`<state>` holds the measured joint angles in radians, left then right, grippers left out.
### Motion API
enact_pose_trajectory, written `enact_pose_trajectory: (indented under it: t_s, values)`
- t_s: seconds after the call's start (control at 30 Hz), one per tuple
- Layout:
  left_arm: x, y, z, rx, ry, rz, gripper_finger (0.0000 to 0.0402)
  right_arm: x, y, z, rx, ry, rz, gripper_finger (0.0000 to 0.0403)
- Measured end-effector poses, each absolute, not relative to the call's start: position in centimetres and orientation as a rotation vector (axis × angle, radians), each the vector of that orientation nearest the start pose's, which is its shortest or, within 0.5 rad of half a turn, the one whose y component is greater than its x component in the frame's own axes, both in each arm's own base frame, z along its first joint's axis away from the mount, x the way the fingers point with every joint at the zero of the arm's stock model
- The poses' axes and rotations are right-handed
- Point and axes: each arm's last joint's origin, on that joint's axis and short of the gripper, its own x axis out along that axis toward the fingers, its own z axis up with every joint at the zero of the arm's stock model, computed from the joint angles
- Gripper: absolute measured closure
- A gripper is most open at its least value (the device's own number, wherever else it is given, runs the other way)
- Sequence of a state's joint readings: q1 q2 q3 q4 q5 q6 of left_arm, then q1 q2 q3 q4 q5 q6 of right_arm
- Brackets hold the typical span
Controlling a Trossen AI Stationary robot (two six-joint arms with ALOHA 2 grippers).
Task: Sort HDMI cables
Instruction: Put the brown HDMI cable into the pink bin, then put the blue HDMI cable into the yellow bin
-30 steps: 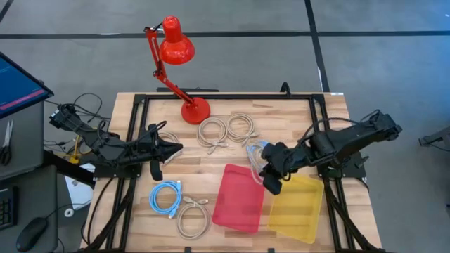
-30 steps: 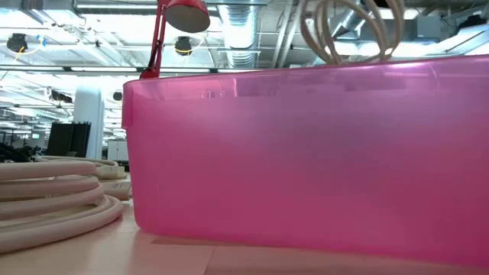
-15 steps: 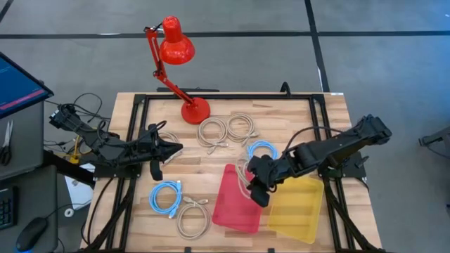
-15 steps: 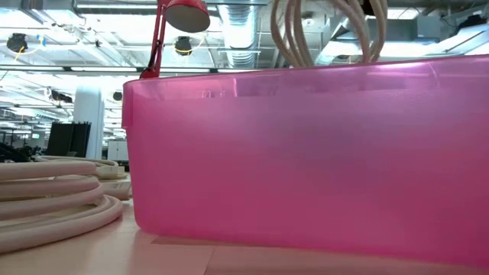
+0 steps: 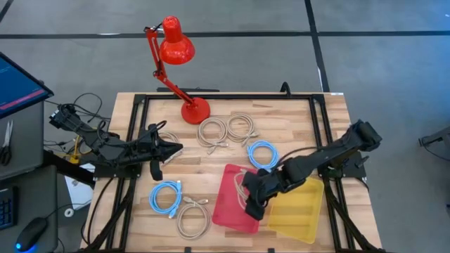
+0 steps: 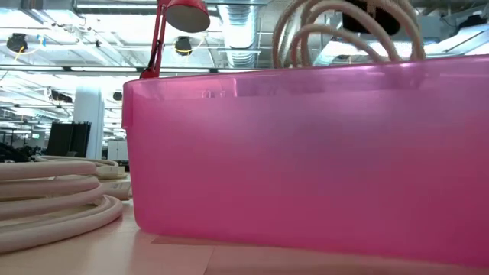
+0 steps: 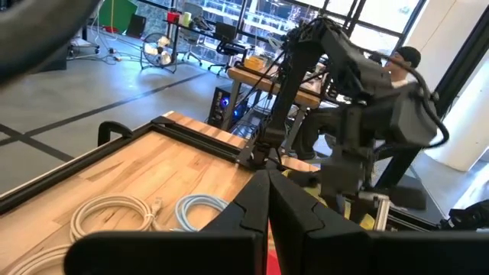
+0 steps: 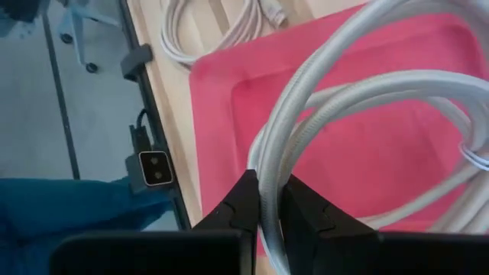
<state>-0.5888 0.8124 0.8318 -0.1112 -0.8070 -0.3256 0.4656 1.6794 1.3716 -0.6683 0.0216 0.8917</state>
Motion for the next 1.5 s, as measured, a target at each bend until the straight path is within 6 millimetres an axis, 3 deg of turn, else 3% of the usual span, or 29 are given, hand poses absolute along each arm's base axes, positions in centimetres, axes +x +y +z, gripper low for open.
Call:
enact_pose_trajectory:
  t_s: [0.4, 0.67, 0.83, 1.0, 1.17, 1.33, 1.5]
  values:
    - [15.3, -7.7, 35.2, -0.265, 0.034, 0.227, 0.0394, 35.1, 16.2, 20.6, 0.549, 1.145, -0.105, 0.038]
    - [15.3, -7.7, 35.2, -0.265, 0.034, 0.227, 0.0394, 36.5, 15.6, 18.9, 0.571, 1.134, -0.127, 0.038]
    - [15.3, -7.7, 35.2, -0.265, 0.034, 0.227, 0.0394, 36.8, 15.1, 19.2, 0.601, 1.121, -0.102, 0.0377]
    - [15.3, -7.7, 35.2, -0.266, 0.034, 0.227, 0.0394, 36.8, 15.2, 21.0, 0.649, 1.11, 0.076, 0.0308]
    - [15.3, -7.7, 35.2, -0.266, 0.034, 0.227, 0.0394, 36.5, 15.2, 22.4, 0.657, 1.076, 0.118, 0.0261]
    - [15.3, -7.7, 35.2, -0.266, 0.035, 0.227, 0.0394, 35.9, 14.9, 24.1, 0.625, 1.032, 0.162, 0.0262]
    - [15.3, -7.7, 35.2, -0.266, 0.034, 0.226, 0.0394, 33.9, 13.5, 27.4, 0.607, 1.009, 0.141, 0.0287]
